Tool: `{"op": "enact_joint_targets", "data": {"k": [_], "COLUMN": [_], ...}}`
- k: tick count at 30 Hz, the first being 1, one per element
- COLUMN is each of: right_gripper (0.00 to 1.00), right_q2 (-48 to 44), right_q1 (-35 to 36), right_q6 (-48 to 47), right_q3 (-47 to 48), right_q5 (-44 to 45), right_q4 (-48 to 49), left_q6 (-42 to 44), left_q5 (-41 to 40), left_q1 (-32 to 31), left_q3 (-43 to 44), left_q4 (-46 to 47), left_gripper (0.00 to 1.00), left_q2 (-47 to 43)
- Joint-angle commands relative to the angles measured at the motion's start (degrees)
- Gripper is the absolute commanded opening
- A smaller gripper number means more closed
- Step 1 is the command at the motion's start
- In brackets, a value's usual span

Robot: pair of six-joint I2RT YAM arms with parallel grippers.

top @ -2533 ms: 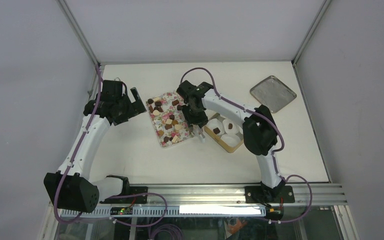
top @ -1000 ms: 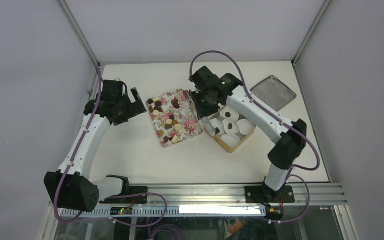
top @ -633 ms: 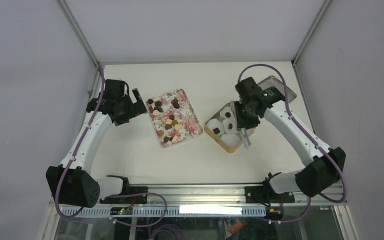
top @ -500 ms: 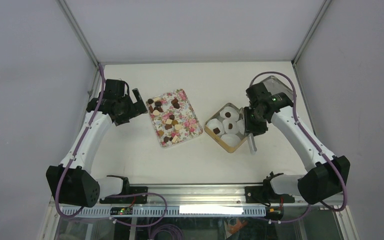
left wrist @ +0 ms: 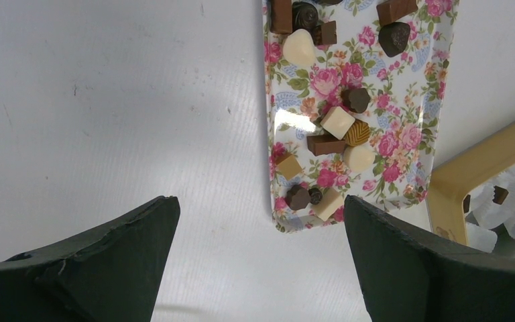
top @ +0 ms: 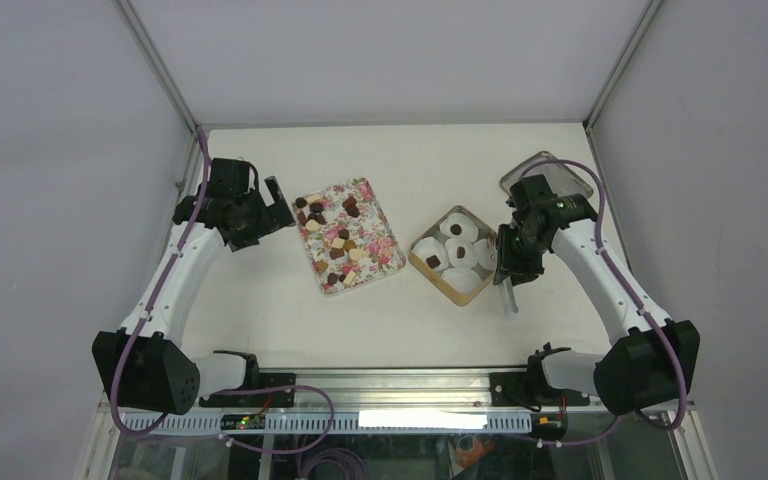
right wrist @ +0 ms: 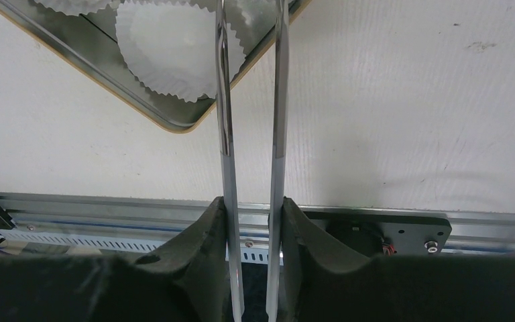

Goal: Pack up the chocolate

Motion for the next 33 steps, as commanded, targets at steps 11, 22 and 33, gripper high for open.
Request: {"op": "enact_joint_targets", "data": {"k": [11,22,33], "right_gripper": [0.30,0.34,0.36], "right_q2": [0.6,0.9,0.5], "right_q1": [-0.9,-1.0,-1.0], "right_q6": [-2.4,-2.1,-2.1], "right_q3": [-0.1,-0.4,1.0], "right_q5": [-2.5,-1.9,-0.5], "right_q4": [2.0,2.1,1.3], "left_q6": [0.1,0.1,0.3], "left_q5": [1.6,1.6,2.0], "left_q1": [0.4,0.4,0.4], "left_q3": [0.2,0.4,0.5], "left_q4": [2.2,2.2,2.2], "left_gripper": [0.99,0.99,0.99], "left_q2": [-2.3,-2.5,-2.6]}}
